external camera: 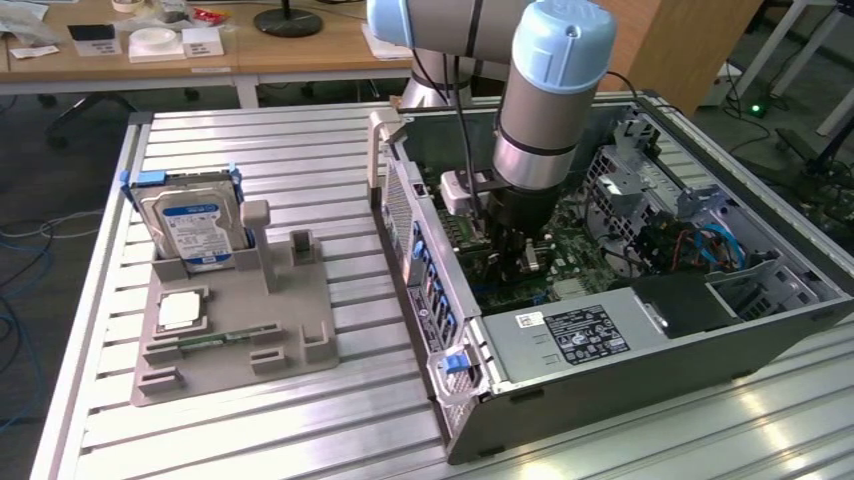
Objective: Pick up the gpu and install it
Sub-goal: 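Insert the gpu into the slot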
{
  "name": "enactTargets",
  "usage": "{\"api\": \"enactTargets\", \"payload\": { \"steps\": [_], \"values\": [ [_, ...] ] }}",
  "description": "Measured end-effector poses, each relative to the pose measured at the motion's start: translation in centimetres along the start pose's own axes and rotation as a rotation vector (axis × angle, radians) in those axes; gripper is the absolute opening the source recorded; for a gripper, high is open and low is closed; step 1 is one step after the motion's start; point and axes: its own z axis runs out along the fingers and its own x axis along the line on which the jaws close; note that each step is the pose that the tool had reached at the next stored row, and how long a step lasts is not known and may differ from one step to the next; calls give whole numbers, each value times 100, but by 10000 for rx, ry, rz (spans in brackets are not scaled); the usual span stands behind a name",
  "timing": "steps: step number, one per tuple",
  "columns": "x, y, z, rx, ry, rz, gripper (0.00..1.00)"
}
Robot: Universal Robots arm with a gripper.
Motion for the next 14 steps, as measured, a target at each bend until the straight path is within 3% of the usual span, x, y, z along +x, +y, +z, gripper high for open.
{"api": "enactTargets", "payload": {
  "steps": [14],
  "values": [
    [1, -1, -30, -2, 6, 0, 28]
  ]
}}
